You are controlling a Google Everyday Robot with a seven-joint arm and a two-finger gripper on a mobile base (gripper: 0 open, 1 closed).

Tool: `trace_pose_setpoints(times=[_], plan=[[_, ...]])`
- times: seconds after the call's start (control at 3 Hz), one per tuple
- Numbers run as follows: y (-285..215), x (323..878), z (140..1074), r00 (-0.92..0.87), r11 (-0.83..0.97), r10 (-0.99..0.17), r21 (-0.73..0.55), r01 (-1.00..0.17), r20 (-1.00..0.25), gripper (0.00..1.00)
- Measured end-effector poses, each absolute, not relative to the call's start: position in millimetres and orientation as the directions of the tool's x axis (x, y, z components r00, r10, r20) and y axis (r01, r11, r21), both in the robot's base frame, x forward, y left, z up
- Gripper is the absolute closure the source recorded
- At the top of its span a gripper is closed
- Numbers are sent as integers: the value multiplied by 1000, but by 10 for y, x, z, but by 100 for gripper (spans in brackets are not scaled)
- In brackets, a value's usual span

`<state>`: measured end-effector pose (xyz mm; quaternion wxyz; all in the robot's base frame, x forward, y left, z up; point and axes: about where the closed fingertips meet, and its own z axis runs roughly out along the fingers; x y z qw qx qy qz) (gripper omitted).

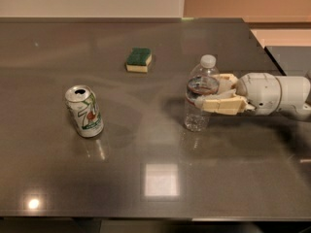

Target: Place water bottle upright

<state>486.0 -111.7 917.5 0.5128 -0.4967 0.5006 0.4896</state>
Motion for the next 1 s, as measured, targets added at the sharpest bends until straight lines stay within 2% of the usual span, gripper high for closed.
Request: trace_pose_setpoints(times=[0.33,0.67,1.0], plan=[[-1115,4861,9150,19,23,-4,-19,-1000,-1000,11],[-1094,4861,9158,20,20,-4,-20,-1000,-1000,0],[-1093,4861,9158,20,20,-4,-20,-1000,-1000,0]])
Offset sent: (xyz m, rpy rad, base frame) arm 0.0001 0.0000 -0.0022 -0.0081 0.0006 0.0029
